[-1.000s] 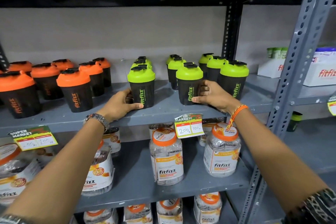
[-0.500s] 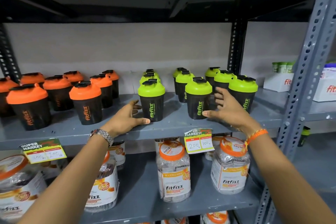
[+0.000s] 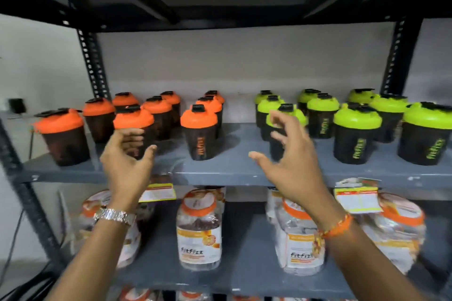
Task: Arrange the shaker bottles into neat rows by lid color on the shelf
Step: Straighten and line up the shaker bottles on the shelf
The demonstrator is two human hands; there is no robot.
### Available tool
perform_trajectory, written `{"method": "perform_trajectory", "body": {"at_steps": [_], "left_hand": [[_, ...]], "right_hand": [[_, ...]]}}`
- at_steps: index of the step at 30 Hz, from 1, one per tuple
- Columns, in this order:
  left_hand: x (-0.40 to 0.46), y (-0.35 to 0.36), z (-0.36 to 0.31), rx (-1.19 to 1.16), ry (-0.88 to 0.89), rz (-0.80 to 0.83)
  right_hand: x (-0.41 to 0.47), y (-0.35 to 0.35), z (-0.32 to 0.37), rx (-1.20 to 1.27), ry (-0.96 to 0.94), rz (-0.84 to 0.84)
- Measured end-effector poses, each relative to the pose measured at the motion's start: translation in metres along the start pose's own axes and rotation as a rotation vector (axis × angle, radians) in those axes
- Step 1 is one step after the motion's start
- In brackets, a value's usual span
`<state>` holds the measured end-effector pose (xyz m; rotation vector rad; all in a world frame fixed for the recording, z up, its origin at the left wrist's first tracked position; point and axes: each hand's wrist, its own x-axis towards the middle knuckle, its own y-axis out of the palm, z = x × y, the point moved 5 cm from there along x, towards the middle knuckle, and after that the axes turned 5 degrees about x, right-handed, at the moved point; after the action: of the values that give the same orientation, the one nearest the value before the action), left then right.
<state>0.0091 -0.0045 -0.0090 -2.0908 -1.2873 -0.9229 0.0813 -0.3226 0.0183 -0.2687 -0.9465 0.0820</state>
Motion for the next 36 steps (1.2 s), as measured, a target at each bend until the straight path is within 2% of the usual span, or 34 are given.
{"method": "perform_trajectory", "body": {"at_steps": [2,4,7,12,15,19,27,36], "left_hand": [[0.016,-0.021,0.036,0.083,-0.055,-0.009],[0.031,-0.028,0.065,0.163,-0.119,0.082],[0.051,-0.029,0.090,0.227,-0.206,0.322],[0.073,-0.018,0.117,0.162,-0.240,0.816],[0.077,-0.007,0.118,0.079,-0.197,0.962],[0.082,-0.001,0.115,-0.010,-0.179,0.995],[0.084,-0.004,0.126,-0.031,-0.105,1.020],[0.081,-0.006,0.125,-0.036,-0.083,1.033]], "right_hand": [[0.007,0.050,-0.013,0.085,0.134,0.144],[0.018,0.090,-0.032,0.148,0.276,0.235],[0.035,0.135,-0.052,0.231,0.413,0.346],[0.058,0.163,-0.066,0.243,0.461,0.410],[0.057,0.166,-0.069,0.301,0.509,0.457],[0.051,0.162,-0.066,0.318,0.548,0.438],[0.045,0.161,-0.050,0.213,0.478,0.373],[0.044,0.159,-0.052,0.219,0.501,0.379]]}}
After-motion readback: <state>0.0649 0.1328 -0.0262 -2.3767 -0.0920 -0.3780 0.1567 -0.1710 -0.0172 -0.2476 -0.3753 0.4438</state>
